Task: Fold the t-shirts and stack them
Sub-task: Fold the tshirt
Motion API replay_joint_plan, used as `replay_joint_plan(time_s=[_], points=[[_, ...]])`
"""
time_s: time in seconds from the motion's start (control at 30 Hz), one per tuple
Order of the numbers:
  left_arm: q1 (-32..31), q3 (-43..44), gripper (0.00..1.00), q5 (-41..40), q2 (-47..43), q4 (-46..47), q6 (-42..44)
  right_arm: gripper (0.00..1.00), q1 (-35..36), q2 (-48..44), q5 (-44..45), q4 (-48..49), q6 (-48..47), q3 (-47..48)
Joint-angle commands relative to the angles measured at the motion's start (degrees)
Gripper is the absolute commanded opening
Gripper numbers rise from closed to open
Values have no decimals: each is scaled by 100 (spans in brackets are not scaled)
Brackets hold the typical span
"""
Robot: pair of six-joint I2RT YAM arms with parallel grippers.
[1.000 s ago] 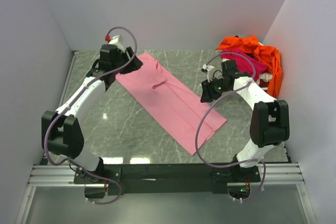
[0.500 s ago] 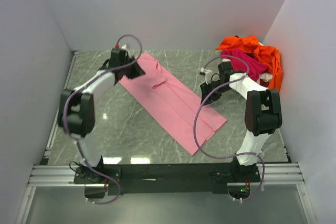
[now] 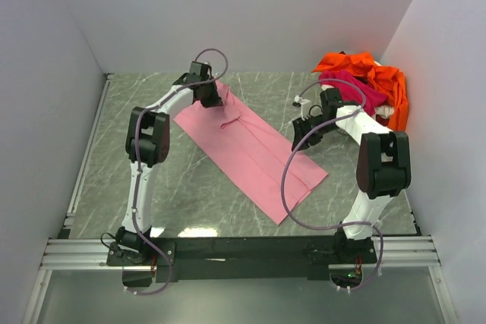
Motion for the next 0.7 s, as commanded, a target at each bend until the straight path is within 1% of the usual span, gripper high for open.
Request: replay_joint_plan(time_s=[0.0, 0.17, 0.27, 0.37, 0.4, 0.47, 0.5, 0.57, 0.6, 0.63, 0.67], points=[[-222, 622, 1, 103, 176, -142, 148, 46, -38, -324, -193, -107, -94, 140], [-364, 913, 2, 191, 572, -81, -54, 45, -56, -456, -210, -116, -77, 114], [-399, 1062, 7, 235, 686, -151, -90, 45, -82, -456, -211, -133, -94, 123], [-408, 984, 16, 201, 546, -81, -29, 45, -91, -421, -184, -133, -129, 123], [-408, 931, 22, 200, 450, -46, -2, 45, -91, -412, -175, -151, -121, 123], [-408, 852, 26, 70, 125, 50, 120, 45, -91, -404, -167, -142, -147, 114], [-382, 834, 30, 16, -7, 77, 156, 45, -91, -412, -140, -124, -147, 114], [-355, 703, 36, -115, -463, 225, 235, 45, -91, -404, -44, -107, -173, 96], [-320, 624, 41, -186, -656, 296, 322, 45, -100, -395, -9, -98, -191, 88], [-302, 527, 42, -230, -1050, 358, 375, 45, -100, -369, 131, -63, -209, 79], [-276, 265, 43, -291, -1254, 419, 506, 45, -91, -351, 202, -37, -217, 79]])
